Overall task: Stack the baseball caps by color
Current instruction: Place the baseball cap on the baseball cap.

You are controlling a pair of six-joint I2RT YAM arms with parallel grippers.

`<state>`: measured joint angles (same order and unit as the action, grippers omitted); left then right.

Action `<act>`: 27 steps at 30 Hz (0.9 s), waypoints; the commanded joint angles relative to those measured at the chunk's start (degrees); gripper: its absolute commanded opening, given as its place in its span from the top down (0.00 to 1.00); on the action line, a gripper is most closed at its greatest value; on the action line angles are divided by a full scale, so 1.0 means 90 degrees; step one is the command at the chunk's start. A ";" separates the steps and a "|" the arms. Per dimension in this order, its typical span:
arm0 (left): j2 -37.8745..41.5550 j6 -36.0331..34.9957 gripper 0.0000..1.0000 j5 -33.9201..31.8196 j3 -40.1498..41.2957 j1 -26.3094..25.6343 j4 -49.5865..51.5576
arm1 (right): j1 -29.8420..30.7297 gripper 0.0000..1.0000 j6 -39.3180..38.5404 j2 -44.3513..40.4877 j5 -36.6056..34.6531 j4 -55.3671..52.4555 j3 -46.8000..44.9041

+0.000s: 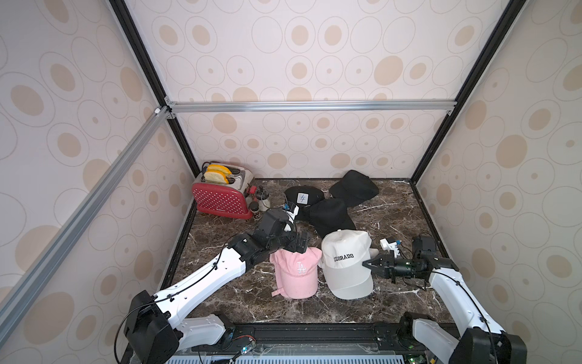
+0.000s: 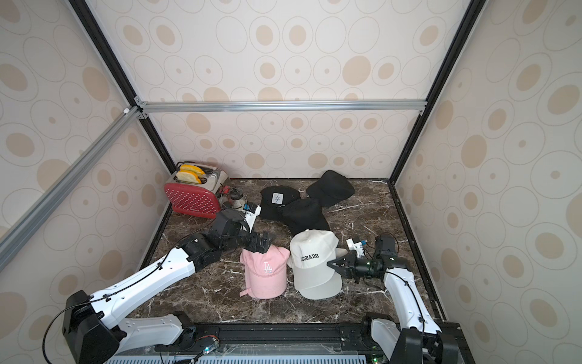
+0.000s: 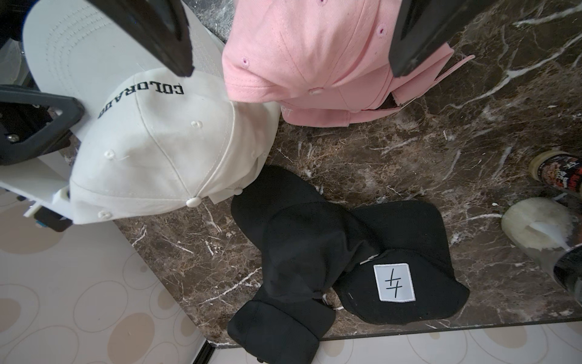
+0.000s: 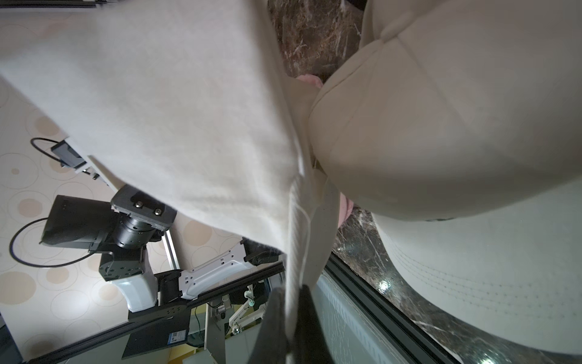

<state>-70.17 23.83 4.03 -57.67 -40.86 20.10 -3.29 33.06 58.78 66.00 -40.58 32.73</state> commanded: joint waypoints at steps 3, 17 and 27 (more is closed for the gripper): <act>0.0143 0.0025 0.01 -0.0038 0.0070 0.0077 -0.0077 | -0.0001 1.00 -0.0786 0.0084 -0.1203 -0.0632 0.0033; 0.0121 -0.0002 0.01 -0.0040 0.0119 0.0153 -0.0083 | 0.0004 1.00 -0.0134 0.0282 -0.1108 0.0424 -0.0027; 0.0101 -0.0040 0.01 0.0084 0.0138 0.0261 -0.0099 | -0.0141 1.00 0.0618 -0.0560 -0.0962 0.0075 0.0860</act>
<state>-70.04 23.79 4.16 -56.49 -39.31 20.08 -3.66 37.45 54.76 58.24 -37.15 38.06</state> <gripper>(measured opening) 0.991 0.055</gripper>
